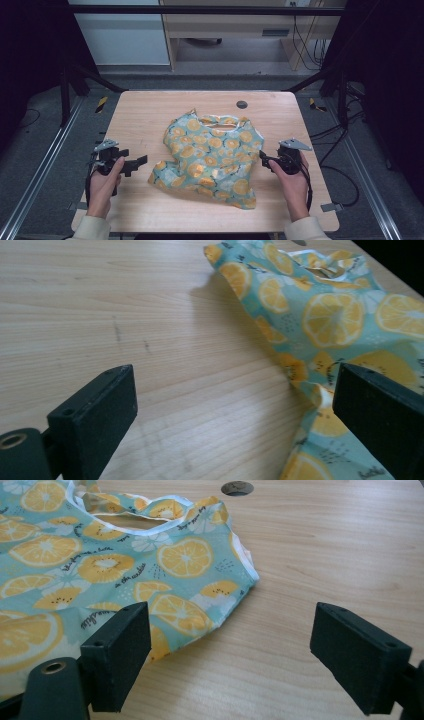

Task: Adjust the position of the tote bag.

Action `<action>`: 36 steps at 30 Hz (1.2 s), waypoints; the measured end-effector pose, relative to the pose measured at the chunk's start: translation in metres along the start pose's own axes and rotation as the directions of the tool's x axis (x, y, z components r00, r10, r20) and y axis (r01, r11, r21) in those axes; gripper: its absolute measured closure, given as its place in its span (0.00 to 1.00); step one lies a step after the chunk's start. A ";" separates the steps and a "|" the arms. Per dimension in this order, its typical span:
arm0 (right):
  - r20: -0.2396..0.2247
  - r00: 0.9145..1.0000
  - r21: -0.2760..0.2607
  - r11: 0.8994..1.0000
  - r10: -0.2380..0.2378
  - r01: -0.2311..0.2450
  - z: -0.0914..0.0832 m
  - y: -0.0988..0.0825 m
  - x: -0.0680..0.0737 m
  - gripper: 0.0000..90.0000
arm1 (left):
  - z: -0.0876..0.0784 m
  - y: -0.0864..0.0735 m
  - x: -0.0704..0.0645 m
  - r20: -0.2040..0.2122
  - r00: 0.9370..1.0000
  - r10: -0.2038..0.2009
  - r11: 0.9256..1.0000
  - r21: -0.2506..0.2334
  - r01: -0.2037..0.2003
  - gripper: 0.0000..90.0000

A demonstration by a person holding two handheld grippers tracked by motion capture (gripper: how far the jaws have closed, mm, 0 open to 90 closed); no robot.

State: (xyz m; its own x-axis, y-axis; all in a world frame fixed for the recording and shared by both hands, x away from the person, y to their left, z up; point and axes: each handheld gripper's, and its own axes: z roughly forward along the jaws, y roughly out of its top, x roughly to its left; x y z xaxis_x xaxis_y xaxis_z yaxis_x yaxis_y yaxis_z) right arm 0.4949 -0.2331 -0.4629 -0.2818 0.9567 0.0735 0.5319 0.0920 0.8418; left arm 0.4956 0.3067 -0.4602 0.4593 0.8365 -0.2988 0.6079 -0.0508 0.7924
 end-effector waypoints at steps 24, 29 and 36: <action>-0.013 0.995 0.019 0.995 -0.094 0.095 0.005 0.030 -0.012 0.22 | 0.006 0.024 -0.035 -0.070 0.984 0.164 0.986 -0.014 -0.165 0.06; -0.038 0.990 0.088 0.987 -0.134 0.137 0.034 0.040 -0.022 0.23 | 0.023 0.044 -0.043 -0.052 0.977 0.206 0.979 0.013 -0.205 0.06; -0.104 0.980 0.134 0.974 -0.169 0.182 0.081 0.050 -0.026 0.19 | 0.062 0.071 -0.049 -0.005 0.968 0.250 0.967 0.050 -0.250 0.05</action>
State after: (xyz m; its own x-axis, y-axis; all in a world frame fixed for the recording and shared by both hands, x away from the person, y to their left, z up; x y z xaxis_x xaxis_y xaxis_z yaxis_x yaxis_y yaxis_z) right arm 0.5932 -0.2310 -0.4658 -0.4491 0.8933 -0.0150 0.5740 0.3014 0.7614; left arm 0.5570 0.2284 -0.4222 0.5933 0.8001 -0.0883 0.5058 -0.2852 0.8142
